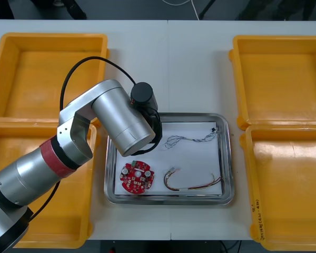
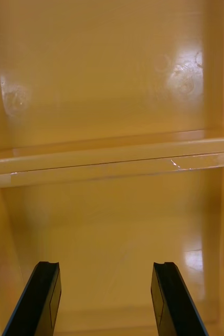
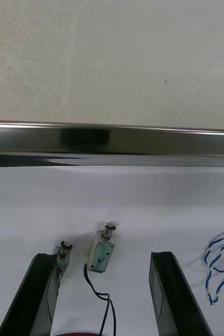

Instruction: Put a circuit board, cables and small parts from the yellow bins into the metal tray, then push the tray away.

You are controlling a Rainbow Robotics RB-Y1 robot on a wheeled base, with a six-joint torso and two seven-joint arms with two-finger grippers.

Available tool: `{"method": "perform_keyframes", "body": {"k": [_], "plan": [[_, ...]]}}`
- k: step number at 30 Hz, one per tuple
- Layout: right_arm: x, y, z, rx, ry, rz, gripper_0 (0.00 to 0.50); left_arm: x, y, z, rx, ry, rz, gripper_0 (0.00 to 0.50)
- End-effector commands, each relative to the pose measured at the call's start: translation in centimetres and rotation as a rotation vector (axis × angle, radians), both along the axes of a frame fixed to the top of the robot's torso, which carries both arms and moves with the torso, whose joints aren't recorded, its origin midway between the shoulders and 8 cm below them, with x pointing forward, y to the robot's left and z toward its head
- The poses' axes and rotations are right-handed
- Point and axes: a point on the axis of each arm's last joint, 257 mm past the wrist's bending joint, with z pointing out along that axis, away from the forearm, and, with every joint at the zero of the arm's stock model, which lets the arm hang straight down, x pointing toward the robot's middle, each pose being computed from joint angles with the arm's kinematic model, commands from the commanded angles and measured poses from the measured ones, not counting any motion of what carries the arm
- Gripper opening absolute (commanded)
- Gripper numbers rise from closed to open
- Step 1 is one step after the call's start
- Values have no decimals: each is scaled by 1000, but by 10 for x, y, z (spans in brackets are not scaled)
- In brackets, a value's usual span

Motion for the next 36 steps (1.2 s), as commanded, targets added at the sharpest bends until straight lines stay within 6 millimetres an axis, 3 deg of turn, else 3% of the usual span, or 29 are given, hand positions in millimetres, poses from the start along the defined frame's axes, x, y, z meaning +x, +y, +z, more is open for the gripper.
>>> {"method": "perform_keyframes", "body": {"k": [1,8,18,36], "plan": [[0,-11,18,-57,-38,23,500,-5,-15,9,-72,-22,45,500],[-1,-12,17,-56,-34,20,500,-5,-3,34,-51,-21,53,500],[-1,-12,17,-58,-35,18,500,-3,26,93,-69,22,50,500],[0,-12,18,-54,-41,19,500,5,114,180,-82,29,16,500]]}}
